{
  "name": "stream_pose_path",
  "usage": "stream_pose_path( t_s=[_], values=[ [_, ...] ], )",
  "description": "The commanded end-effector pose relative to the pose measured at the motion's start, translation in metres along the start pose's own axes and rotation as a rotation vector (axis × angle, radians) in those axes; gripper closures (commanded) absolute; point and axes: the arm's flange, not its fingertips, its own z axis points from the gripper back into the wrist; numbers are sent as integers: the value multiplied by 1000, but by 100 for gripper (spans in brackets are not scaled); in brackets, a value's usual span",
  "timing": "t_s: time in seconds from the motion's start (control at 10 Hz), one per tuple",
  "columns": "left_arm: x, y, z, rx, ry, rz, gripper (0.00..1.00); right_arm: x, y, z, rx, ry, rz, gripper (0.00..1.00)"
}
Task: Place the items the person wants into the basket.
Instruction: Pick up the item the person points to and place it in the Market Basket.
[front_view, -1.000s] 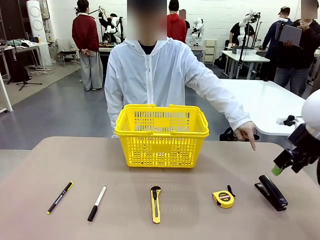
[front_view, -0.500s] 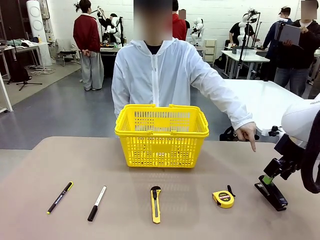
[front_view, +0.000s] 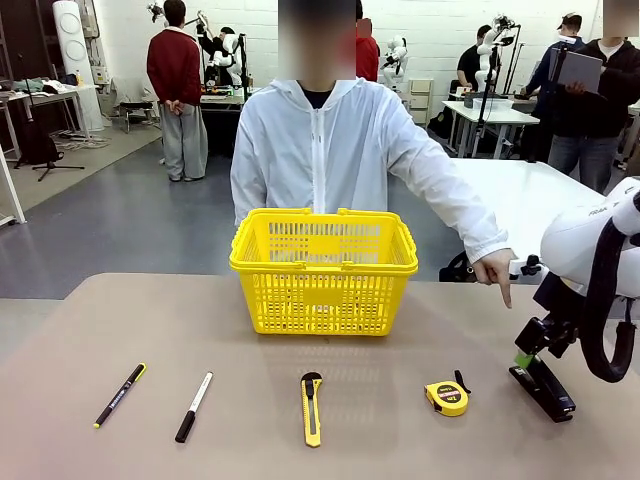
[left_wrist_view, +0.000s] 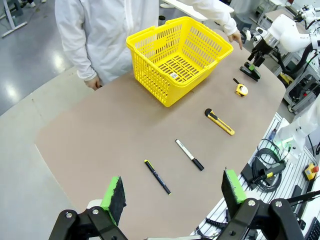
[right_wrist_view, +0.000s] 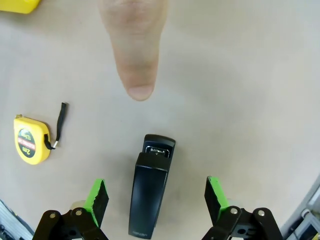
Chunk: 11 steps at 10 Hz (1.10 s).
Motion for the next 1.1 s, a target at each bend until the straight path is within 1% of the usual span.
stream_pose_path(
  t_s=[0.0,0.3,0.4,0.5,0.6,0.8,0.9,1.0],
  values=[
    [1,1,2,-13,-2,-9,0,5,-4,-7,-38,35,19,0],
    [1,1,2,-13,-2,-9,0,5,-5,-13,-39,70,31,0],
    [1,1,2,-13,-2,-9,0,5,-5,-12,-48,76,31,55],
    [1,1,2,-13,-2,-9,0,4,-5,-12,-45,83,27,58],
    [1,1,2,-13,-2,-9,0,4,-5,-11,-47,90,17,100],
    [1,1,2,-13,-2,-9,0,3,-5,-11,-45,93,12,100],
    [1,1,2,-13,-2,-9,0,3,-5,-10,-44,94,8,85],
    [1,1,2,-13,-2,-9,0,3,-5,-10,-44,94,6,95]
  ],
)
